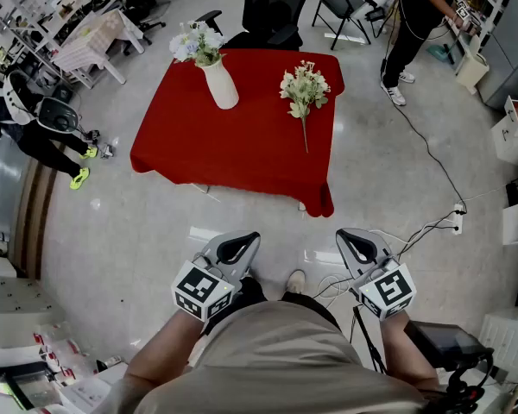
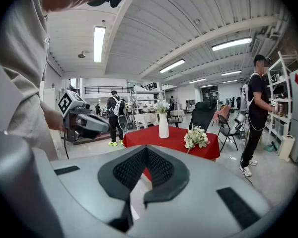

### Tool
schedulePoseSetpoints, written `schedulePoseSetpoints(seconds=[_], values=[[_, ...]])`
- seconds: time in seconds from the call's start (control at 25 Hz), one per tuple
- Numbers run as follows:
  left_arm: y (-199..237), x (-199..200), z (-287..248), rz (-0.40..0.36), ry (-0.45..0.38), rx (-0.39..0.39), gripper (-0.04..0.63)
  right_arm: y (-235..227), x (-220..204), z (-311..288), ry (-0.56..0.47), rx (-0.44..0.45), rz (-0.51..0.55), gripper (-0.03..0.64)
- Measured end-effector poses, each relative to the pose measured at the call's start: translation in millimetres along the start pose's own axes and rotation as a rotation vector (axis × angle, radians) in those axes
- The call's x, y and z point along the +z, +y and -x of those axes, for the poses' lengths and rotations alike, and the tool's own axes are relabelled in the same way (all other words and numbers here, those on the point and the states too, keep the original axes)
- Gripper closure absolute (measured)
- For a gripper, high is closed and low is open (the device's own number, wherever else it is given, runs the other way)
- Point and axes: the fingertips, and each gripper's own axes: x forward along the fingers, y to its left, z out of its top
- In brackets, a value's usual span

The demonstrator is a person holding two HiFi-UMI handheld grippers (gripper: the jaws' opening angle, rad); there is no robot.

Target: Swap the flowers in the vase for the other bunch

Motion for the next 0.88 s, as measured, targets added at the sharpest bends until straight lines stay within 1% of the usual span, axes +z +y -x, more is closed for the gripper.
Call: schedulePoseSetpoints(seconds=[0.12,0.28,0.44,0.6,0.76,0.88], values=[[14,1,3,0.016,-0.015,0.02,0.588,-1,6,-16,0.003,0.014,0.013,0.606],[40,-3,7,0.057,-0.023,0.046,0.588,3,12,-47,0.011,0.056,0.03,0.606],[70,-2,5,0.07,-0.031,0.052,0.588,-1,21,-80,0.021,0.075,0.043,0.606],[112,7,-4,0.08,-0.057,0.045,0.588,-11,33,-117,0.04,0.06,0.049,0.606],[159,23,-11,0.064,-0.074,0.033,0.588,-21,56,-161,0.059,0.038,0.077,0.606],[191,36,-13,0.058,-0.091,0.015,0.588,-26,76,-191,0.042,0.013,0.078,0.604]])
